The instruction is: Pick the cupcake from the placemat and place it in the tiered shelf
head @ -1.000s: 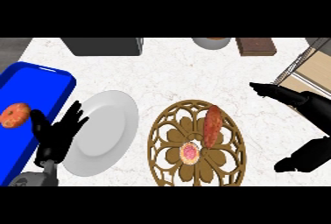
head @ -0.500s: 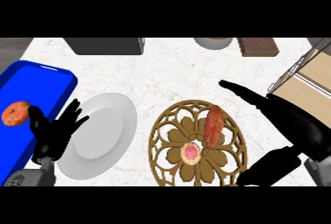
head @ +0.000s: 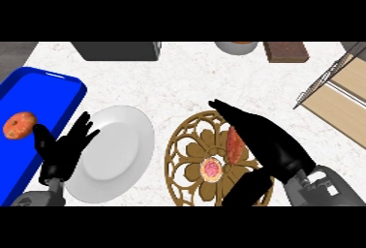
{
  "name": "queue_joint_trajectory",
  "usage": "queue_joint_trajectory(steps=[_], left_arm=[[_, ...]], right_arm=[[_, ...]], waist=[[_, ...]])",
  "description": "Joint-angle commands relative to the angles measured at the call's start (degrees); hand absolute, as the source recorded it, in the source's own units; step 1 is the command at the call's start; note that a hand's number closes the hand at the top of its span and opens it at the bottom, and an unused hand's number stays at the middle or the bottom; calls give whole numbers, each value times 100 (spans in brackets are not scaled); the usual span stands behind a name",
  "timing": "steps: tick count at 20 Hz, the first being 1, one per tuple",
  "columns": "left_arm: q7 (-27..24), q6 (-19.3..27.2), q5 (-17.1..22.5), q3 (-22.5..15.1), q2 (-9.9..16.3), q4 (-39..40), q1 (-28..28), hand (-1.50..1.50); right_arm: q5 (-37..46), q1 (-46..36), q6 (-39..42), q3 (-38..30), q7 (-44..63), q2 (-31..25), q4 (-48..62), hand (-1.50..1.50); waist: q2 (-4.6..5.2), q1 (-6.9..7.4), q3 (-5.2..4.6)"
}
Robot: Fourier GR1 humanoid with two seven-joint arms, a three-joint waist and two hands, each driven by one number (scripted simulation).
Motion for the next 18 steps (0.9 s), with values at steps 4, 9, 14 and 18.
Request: queue_joint_trajectory(steps=[4, 9, 14, 18], left_arm=[[343, -13, -28, 138, 79, 83, 71, 0], [-70, -221, -124, 159, -71, 565, 28, 0], [384, 13, -253, 25, -241, 17, 125, 0], [280, 45, -362, 131, -326, 335, -108, 0]], right_arm=[[602, 203, 190, 685, 540, 248, 94, -150], [954, 320, 106, 703, 851, 367, 4, -150], [1383, 620, 186, 584, 344, 291, 195, -150], [1852, 674, 121, 875, 590, 748, 185, -150]], waist=[[25, -28, -32], [32, -61, -36], [32, -31, -30], [33, -44, -32]])
